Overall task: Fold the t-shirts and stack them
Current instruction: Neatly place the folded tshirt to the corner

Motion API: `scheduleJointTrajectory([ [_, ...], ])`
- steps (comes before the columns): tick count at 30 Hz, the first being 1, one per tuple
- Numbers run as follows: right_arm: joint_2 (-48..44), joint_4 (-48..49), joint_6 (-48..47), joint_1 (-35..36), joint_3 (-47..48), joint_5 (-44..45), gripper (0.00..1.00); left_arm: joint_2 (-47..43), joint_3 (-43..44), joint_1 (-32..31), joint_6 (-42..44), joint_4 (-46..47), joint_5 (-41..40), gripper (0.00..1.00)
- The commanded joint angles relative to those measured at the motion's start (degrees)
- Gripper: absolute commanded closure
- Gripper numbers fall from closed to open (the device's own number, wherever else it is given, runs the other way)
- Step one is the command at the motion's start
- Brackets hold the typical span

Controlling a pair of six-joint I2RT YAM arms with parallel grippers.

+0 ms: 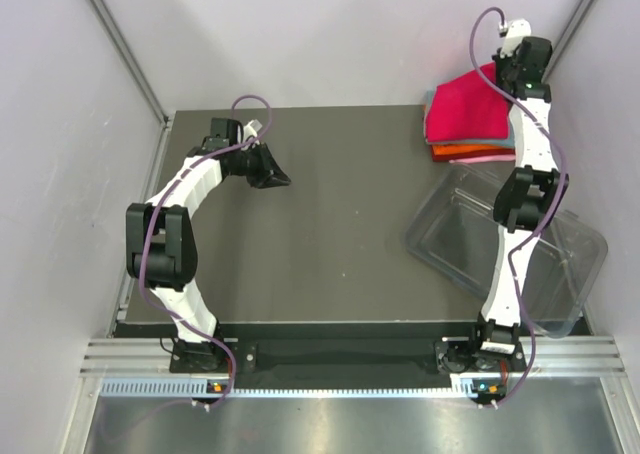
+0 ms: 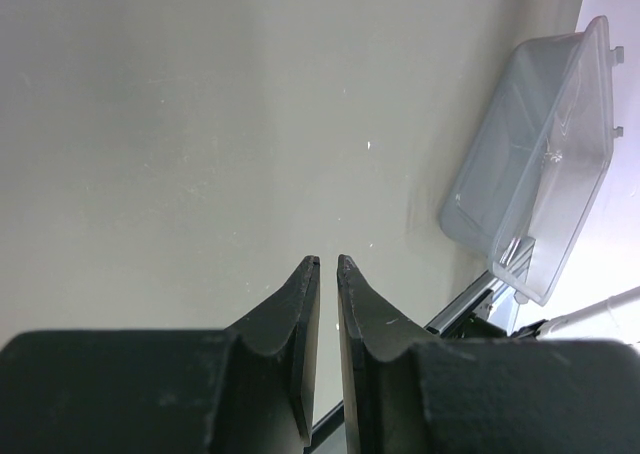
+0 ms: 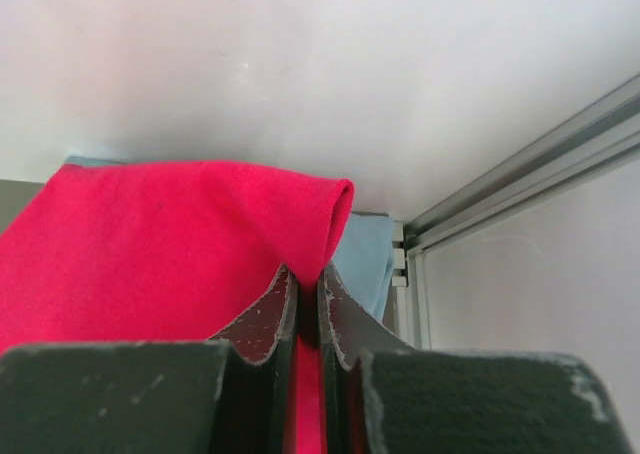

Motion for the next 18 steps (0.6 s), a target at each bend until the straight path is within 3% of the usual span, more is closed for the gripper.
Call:
scheduleJointTrajectory([
  [1,1.51,6.48,-0.80,-0.66,3.14,0.31,1.00,-0.85,-0.21,-0.13,-0.34,2.74,1.38,0.82],
  [4,2.74,7.36,-1.16,-0.92,3.14,2.59,0.98,-0.76,-0.21,-0.13,-0.34,2.75,1.29,0.82],
  [5,2.92,7.80,-1.07,-1.09,3.14,3.04,0.89,-0.68,-0.30,-0.13,-0.17,2.83,1.11,0.82],
  [8,2.83,8.07,0.07,-1.44,3.05,6.10,0.82,-0.76,-0.38,-0.13,0.01,2.75,0.50,0.82],
  [9,1.96,7.98,0.68,-1.45,2.70,6.81,0.70,-0.76,-0.47,-0.13,0.19,2.57,0.32,0.82],
  [14,-5.07,6.31,6.56,-1.62,-3.44,11.03,0.50,-1.46,0.05,-0.22,1.68,0.99,-2.84,0.81],
  [18,-12.17,-1.50,12.63,-1.62,-7.57,10.87,0.50,-2.61,0.58,-0.22,2.47,0.02,-3.63,0.80],
])
